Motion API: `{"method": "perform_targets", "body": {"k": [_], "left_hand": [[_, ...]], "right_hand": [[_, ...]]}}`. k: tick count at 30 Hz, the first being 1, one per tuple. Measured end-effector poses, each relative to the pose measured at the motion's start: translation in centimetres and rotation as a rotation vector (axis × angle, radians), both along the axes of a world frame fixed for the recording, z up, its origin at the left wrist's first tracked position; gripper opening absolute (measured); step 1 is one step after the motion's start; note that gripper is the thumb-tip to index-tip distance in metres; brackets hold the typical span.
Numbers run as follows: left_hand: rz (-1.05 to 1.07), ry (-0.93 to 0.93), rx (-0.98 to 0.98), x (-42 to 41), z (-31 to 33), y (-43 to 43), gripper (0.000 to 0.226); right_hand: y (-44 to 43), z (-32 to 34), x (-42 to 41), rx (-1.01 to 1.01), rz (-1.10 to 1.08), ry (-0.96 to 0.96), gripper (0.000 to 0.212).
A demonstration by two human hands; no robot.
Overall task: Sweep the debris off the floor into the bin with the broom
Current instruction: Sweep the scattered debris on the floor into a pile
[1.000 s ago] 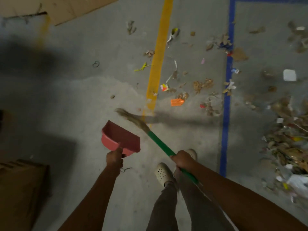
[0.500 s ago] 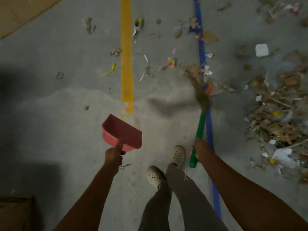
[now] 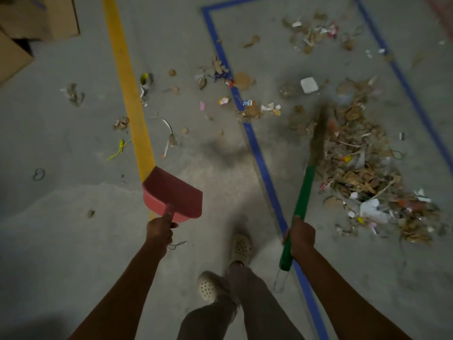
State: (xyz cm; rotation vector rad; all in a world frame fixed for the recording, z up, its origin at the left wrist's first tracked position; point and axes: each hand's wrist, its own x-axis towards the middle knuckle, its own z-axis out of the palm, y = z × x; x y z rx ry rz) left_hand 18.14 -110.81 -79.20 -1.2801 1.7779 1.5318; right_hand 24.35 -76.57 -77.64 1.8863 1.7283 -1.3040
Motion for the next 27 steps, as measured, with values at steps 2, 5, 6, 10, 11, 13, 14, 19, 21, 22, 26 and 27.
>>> {"method": "perform_targets", "body": {"k": [2, 5, 6, 10, 11, 13, 14, 19, 21, 22, 26, 27], "left_hand": [[0.001, 0.005, 0.001, -0.1, 0.3, -0.2, 0.049], [0.019, -0.002, 0.019, 0.5, 0.4, -1.7, 0.051], [0.032, -0.006, 0.025, 0.8, 0.4, -2.5, 0.051], [0.095, -0.012, 0.025, 2.9, 0.2, -6.8, 0.049], [0.110, -0.016, 0.017, 3.6, 0.1, -8.1, 0.049], [0.145, -0.021, 0.015, 5.1, -0.2, -11.2, 0.050], [0.166, -0.024, 0.015, 5.9, -0.3, -13.0, 0.051], [0.257, -0.054, 0.032, 10.8, -0.8, -23.2, 0.056], [0.317, -0.085, 0.009, 12.8, -1.0, -27.6, 0.057], [0.347, -0.109, -0.004, 13.8, -1.1, -29.7, 0.056], [0.449, -0.162, -0.041, 16.8, -2.0, -37.3, 0.054], [0.463, -0.171, -0.048, 17.2, -2.3, -38.8, 0.055]], "right_hand": [[-1.4, 0.5, -0.3, -0.016, 0.035, 0.044, 0.045], [-4.2, 1.5, -0.3, -0.084, 0.109, 0.114, 0.038], [-5.2, 1.5, -0.2, -0.093, 0.162, 0.126, 0.037], [-9.9, 1.4, 0.2, -0.138, 0.451, 0.134, 0.036], [-11.4, 1.5, 0.1, -0.157, 0.515, 0.128, 0.035], [-15.0, 2.1, -0.2, -0.177, 0.644, 0.113, 0.033], [-17.1, 2.3, -0.3, -0.184, 0.714, 0.101, 0.032], [-28.8, 2.1, -0.3, -0.245, 1.061, 0.020, 0.035], [-34.0, 1.6, -0.1, -0.267, 1.195, -0.013, 0.035], [-36.5, 1.3, 0.1, -0.280, 1.258, -0.029, 0.034], [-46.3, -0.4, 0.9, -0.314, 1.482, -0.118, 0.033], [-48.4, -1.0, 0.9, -0.308, 1.527, -0.144, 0.036]]}}
